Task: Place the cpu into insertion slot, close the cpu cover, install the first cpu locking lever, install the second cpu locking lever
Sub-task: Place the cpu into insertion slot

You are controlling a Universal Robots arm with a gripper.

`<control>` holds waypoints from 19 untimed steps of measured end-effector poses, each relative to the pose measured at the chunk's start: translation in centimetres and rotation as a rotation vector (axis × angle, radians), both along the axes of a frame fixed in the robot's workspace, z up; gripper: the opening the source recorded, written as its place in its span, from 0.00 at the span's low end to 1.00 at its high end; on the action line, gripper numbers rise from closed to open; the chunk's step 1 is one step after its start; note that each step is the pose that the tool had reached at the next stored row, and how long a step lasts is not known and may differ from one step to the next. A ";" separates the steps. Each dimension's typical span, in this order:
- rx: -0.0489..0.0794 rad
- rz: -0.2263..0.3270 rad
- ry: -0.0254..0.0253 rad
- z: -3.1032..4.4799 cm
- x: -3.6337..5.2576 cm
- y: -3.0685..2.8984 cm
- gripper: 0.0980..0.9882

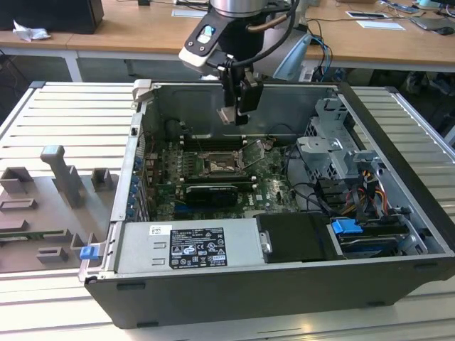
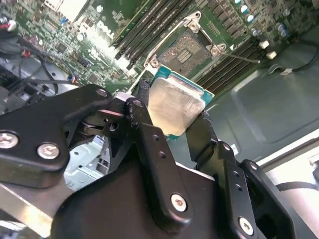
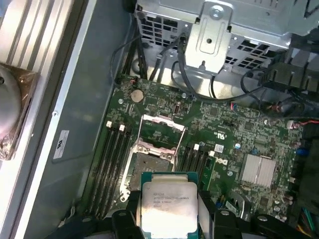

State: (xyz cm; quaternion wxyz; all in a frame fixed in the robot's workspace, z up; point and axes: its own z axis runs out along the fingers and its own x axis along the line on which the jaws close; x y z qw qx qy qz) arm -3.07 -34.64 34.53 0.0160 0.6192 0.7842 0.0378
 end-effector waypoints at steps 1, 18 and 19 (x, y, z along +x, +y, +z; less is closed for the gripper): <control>0.000 -0.024 0.0001 -0.08 0.00 0.00 0.50; 0.000 -0.033 0.0004 -0.68 0.00 0.00 0.50; 0.000 -0.033 0.0004 -0.71 0.00 0.00 0.50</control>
